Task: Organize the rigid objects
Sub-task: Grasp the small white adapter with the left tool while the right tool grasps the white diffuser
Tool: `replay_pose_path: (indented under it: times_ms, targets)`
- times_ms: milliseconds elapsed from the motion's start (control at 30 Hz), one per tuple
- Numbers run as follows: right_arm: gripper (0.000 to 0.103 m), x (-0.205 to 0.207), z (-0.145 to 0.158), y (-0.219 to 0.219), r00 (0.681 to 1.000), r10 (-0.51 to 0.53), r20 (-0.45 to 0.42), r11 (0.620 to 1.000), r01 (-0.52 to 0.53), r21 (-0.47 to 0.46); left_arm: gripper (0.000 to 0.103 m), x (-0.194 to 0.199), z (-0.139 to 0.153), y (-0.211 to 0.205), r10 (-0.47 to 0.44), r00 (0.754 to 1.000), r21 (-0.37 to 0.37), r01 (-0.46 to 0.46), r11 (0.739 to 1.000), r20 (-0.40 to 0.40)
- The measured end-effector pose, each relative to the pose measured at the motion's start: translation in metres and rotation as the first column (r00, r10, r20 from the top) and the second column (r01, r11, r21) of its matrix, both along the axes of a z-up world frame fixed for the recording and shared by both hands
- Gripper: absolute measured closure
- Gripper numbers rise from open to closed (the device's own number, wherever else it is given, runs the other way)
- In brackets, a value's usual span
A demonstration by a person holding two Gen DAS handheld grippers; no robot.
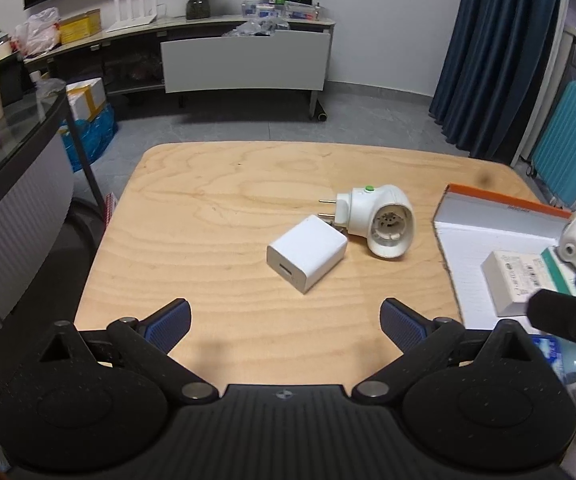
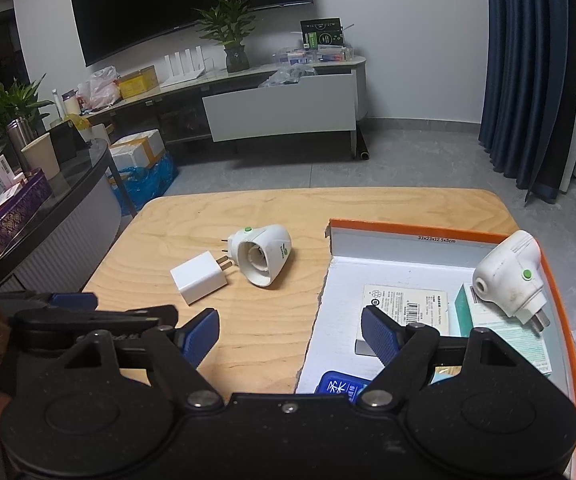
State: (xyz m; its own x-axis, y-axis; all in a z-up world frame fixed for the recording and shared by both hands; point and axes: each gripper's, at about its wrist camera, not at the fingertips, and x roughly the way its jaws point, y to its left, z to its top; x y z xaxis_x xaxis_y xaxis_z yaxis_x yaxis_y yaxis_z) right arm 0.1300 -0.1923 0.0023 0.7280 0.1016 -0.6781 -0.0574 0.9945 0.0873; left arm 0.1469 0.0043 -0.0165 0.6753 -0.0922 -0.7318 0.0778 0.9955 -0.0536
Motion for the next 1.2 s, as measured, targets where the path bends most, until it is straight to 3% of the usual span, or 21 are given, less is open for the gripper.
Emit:
replay_pose_path:
  times_ms: [200,333,467,567,633,867,933,1200]
  targets:
    - [0.011,0.006,-0.004,-0.007,1.000,-0.016,-0.007,1.000,0.016,0.008,0.001,0.034,-0.019,-0.002,-0.107,0.994,0.075,0.105,0.992,0.025]
    - [0.011,0.011,-0.009,-0.012,0.999,-0.029,-0.018,0.999,0.029,0.030,0.009,0.054,-0.031,-0.004,-0.172,0.985,0.115,0.169,0.979,0.021]
    - [0.011,0.016,-0.010,-0.012,1.000,-0.024,-0.015,0.999,0.024,0.026,0.016,0.064,-0.039,-0.001,-0.206,0.978,0.097,0.202,0.975,0.034]
    - [0.011,0.023,-0.011,-0.011,1.000,-0.015,-0.019,0.999,0.016,0.038,0.035,0.063,-0.040,0.002,-0.207,0.977,0.057,0.204,0.977,0.060]
    - [0.011,0.029,-0.012,-0.009,1.000,-0.003,-0.021,0.999,0.004,0.043,0.062,0.060,-0.038,0.001,-0.197,0.977,0.061,0.193,0.979,0.080]
    - [0.010,0.067,-0.015,0.010,0.995,0.095,-0.030,0.994,-0.093,0.054,0.062,0.044,-0.030,0.017,-0.091,0.995,-0.008,0.091,0.996,0.047]
    - [0.005,0.082,-0.018,0.018,0.991,0.133,-0.030,0.990,-0.132,0.044,0.062,0.035,-0.026,0.023,-0.065,0.997,-0.009,0.065,0.998,0.048]
    - [0.003,0.148,-0.054,0.036,0.967,0.209,-0.143,0.976,-0.217,-0.037,0.062,0.004,-0.017,0.043,0.042,0.998,-0.064,-0.040,0.997,0.038]
